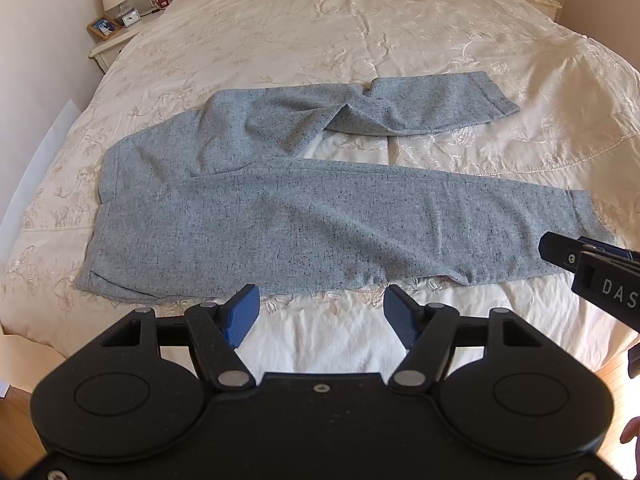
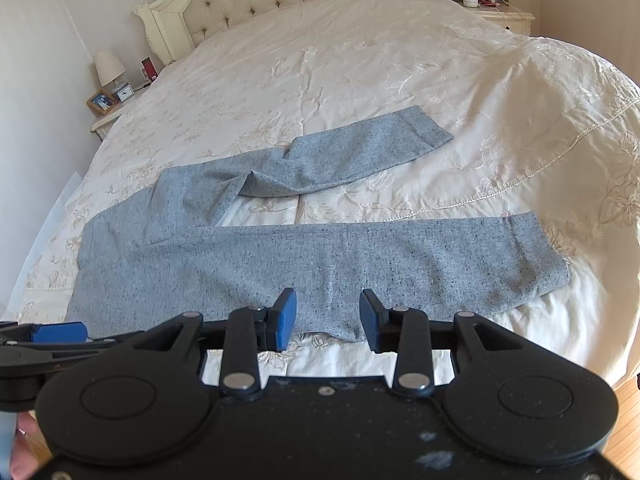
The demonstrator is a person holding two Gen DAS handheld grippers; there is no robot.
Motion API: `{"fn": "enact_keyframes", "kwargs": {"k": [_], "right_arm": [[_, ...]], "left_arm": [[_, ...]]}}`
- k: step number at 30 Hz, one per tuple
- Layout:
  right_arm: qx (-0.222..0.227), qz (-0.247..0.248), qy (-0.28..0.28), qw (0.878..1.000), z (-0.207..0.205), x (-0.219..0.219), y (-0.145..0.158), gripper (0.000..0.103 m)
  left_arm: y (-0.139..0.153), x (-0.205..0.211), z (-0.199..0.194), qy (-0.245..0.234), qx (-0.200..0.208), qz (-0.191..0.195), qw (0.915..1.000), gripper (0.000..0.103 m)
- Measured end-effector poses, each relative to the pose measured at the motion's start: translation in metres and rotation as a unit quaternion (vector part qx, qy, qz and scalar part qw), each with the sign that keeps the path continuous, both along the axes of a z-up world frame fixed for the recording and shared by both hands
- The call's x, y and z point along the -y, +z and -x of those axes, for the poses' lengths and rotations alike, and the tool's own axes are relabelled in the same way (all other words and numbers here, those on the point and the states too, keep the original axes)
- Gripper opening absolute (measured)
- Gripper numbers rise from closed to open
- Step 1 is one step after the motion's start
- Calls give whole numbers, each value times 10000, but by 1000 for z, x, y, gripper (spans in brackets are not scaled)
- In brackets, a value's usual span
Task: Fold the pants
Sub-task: 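Move both grippers toward the waistband of the grey trousers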
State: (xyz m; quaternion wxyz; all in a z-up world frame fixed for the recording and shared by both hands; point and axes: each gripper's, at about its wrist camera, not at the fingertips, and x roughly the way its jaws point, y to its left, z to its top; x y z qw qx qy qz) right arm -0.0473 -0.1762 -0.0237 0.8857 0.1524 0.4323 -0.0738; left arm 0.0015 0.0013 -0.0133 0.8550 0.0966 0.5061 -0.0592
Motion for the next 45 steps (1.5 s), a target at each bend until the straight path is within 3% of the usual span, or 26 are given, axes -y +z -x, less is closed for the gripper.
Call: {"fn": "enact_keyframes", "kwargs": {"k": [45], "right_arm": [[-136,-78,224,9996,-19,-4,-11,38]], "left_arm": [[-10,-9,-12,121,-145,-112,9998,71]]}}
